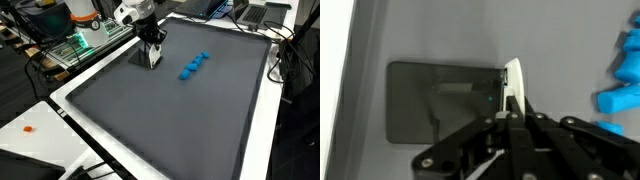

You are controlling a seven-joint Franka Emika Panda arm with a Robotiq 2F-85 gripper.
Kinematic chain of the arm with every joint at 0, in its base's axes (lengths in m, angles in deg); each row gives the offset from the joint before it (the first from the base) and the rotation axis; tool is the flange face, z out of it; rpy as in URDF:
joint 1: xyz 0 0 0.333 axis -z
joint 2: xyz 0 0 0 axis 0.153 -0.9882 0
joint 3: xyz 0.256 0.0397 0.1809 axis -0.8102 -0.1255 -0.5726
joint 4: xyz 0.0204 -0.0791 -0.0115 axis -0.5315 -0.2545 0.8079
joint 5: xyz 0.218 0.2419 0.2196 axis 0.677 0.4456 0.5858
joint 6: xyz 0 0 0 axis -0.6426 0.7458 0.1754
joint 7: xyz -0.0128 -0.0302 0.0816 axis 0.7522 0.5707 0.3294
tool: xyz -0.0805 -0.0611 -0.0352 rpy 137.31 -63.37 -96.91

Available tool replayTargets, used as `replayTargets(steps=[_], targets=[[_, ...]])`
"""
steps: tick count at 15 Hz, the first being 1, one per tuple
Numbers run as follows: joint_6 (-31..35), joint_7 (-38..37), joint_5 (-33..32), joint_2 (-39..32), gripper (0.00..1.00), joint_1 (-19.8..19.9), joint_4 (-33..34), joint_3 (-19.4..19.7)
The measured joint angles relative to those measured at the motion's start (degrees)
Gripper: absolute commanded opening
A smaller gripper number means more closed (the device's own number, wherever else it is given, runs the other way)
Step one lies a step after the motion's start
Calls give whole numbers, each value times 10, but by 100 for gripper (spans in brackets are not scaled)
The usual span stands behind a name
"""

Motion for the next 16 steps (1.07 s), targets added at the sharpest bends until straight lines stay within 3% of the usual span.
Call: replayTargets(steps=[7,8,9,16], targets=[[5,0,0,-10,1,0,1,0],[5,0,0,-10,29,0,1,0],[5,0,0,-10,30,0,1,0],[-2,0,-10,-9,81,3,1,1]])
